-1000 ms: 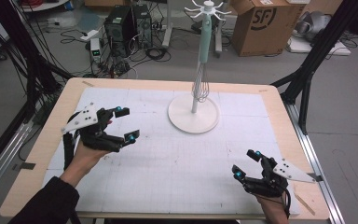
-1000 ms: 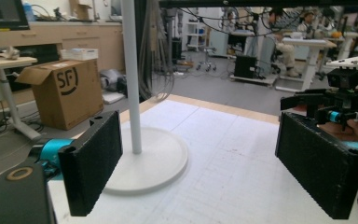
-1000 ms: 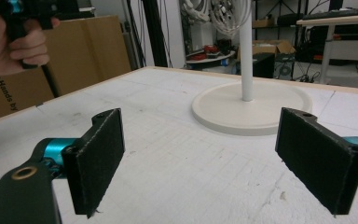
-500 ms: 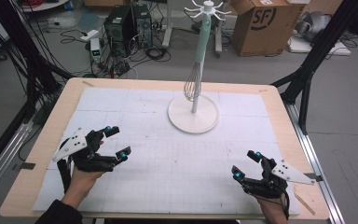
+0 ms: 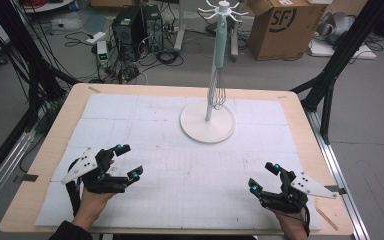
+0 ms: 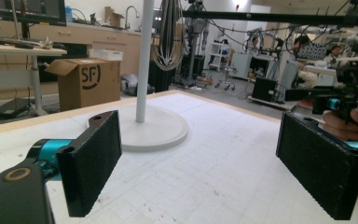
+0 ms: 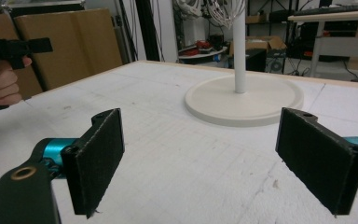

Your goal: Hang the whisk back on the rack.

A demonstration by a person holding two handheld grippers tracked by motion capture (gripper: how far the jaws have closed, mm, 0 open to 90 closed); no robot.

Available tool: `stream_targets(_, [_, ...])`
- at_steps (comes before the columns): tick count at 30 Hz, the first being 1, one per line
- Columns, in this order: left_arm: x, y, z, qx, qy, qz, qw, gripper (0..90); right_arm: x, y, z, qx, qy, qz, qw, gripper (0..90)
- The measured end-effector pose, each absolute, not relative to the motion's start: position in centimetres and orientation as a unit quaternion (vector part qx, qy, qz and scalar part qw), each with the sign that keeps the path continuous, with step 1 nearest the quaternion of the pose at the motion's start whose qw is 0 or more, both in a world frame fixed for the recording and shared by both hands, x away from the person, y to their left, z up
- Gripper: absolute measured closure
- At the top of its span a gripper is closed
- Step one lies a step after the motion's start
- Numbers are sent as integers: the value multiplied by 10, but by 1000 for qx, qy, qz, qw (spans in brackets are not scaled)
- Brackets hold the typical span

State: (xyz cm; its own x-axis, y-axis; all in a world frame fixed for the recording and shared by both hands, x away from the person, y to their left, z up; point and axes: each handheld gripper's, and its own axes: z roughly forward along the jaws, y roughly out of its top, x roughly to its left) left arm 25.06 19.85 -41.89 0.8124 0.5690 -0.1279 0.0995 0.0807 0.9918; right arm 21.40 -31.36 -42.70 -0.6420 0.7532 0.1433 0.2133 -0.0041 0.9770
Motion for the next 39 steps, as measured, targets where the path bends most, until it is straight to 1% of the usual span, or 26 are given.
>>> stream_targets(3, [248,195,-423,661,249,177,686,146,214,-315,-429,370,669,608,213,146])
stream_targets(6, [245,195,-426,658,252,178,687,145,214,-317,-429,364,668,610,221,146])
stream_targets(16, [233,200,-441,653,260,186,687,144,215,-315,-427,364,663,616,221,146])
stream_targets(26, [226,204,-448,650,267,189,686,134,217,-309,-425,356,667,616,221,146])
stream_targets(32, [222,202,-450,650,262,194,686,128,218,-309,-427,360,667,615,218,146])
stream_targets(39, [218,200,-451,647,257,198,690,128,220,-309,-432,362,675,597,239,146])
